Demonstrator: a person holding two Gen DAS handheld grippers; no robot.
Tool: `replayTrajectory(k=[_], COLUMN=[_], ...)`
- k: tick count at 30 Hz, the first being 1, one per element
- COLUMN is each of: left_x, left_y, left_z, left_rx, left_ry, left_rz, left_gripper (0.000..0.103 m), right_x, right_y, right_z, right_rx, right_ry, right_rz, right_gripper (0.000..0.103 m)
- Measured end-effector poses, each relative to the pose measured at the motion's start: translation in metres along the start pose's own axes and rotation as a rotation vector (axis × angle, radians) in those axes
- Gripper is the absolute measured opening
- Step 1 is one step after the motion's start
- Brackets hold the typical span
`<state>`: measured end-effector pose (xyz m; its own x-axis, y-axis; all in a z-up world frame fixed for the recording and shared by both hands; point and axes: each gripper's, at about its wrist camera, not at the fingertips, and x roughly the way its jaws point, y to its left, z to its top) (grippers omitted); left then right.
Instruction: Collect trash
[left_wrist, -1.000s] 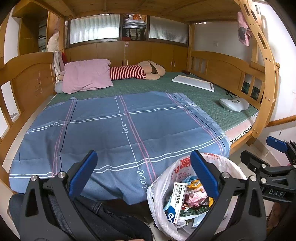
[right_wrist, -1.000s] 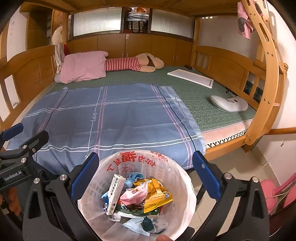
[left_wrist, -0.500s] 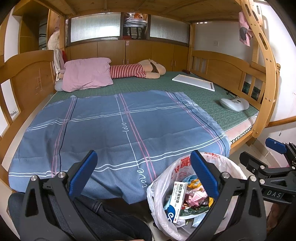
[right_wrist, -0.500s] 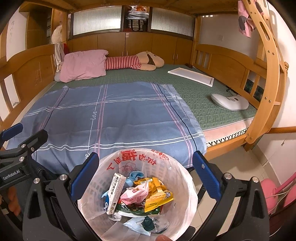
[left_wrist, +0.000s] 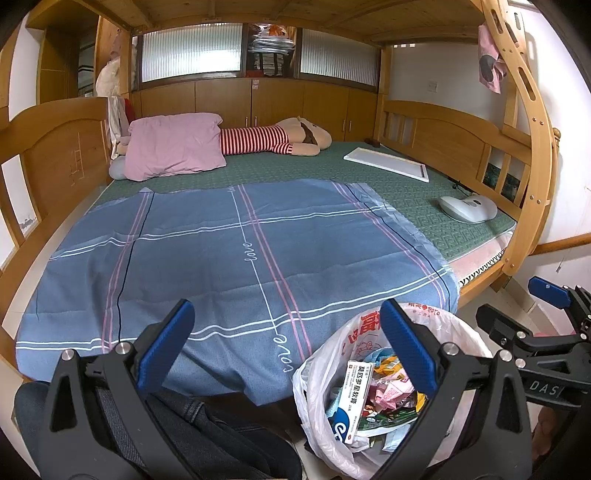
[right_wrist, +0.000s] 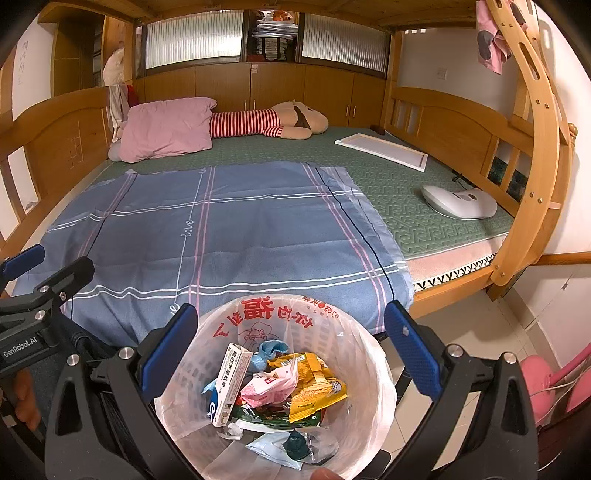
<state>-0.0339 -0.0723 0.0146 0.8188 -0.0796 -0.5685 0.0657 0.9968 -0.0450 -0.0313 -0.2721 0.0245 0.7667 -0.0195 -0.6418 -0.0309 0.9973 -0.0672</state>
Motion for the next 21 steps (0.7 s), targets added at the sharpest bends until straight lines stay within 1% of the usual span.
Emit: replayTrajectory(k=[21], left_x=[-0.0002], left_y=[-0.0043], left_z=[-0.0007], left_rx=[-0.001], left_ry=[0.003], left_rz=[-0.005], left_gripper=[0.100], right_x=[0.0048], right_y=[-0.0015], right_z=[-0.0034], right_rx=[0.004], right_ry=[0.003], right_rz=[-0.004], right_gripper=[0.099])
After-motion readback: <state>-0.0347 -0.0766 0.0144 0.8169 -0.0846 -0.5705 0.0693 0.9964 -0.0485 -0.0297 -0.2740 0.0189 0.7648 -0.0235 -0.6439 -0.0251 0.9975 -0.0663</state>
